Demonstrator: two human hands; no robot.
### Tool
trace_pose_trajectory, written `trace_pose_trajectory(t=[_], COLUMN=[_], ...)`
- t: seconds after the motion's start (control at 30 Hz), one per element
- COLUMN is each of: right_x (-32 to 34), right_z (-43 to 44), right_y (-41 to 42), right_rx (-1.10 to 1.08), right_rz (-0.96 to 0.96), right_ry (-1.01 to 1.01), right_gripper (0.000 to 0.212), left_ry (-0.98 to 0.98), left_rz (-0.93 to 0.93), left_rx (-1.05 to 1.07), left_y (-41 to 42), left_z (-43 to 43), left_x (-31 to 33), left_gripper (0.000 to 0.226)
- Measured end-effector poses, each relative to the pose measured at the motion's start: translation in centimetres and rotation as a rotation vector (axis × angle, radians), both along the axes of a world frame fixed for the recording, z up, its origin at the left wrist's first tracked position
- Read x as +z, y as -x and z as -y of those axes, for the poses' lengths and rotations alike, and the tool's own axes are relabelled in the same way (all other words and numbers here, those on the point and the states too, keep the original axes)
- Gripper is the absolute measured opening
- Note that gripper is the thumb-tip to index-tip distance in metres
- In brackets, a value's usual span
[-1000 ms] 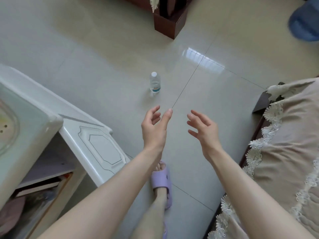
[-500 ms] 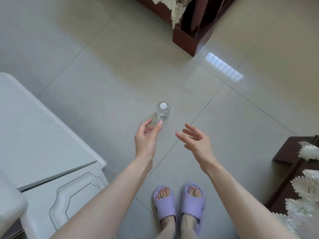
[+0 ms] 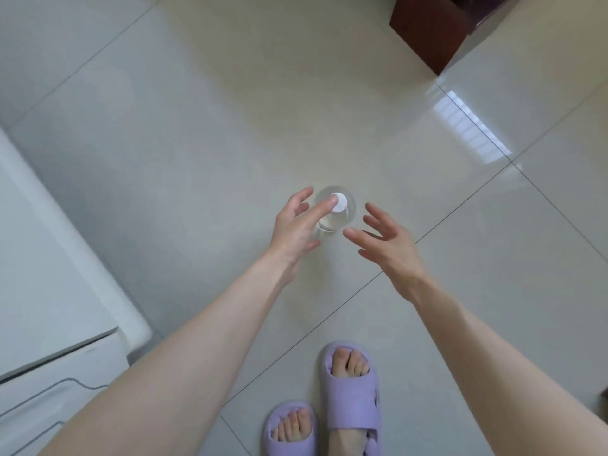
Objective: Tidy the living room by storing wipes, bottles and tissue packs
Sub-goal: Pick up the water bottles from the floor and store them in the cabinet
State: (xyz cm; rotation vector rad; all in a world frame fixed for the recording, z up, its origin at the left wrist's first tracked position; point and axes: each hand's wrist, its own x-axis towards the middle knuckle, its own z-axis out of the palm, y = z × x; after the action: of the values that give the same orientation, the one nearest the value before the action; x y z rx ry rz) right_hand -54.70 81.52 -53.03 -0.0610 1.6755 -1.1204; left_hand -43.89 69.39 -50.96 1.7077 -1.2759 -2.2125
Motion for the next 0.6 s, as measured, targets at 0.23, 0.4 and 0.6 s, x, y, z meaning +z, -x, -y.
trace_pose_trajectory(t=[0.23, 0.4, 0.6], right_x=[-3.0, -2.0, 5.6], right_z=[1.5, 1.8, 1.9], right_y=[1.1, 1.3, 1.2], right_rx=[0.116, 0.119, 0.157], right_rz=[0.022, -0.01, -0.043], right_ry=[0.137, 0.147, 0.152], right_gripper=[0.066, 0.055, 0.052], left_ry=[-0.05, -0.054, -0.022], left_rz=[-0.108, -0.121, -0.119], left_rx=[-0.027, 0.051, 0.045], left_y=[0.5, 0.5, 0.4], left_z=[0.7, 0.7, 1.0], left_x=[-3.0, -2.1, 5.4], left_gripper=[0.058, 0.054, 0.053])
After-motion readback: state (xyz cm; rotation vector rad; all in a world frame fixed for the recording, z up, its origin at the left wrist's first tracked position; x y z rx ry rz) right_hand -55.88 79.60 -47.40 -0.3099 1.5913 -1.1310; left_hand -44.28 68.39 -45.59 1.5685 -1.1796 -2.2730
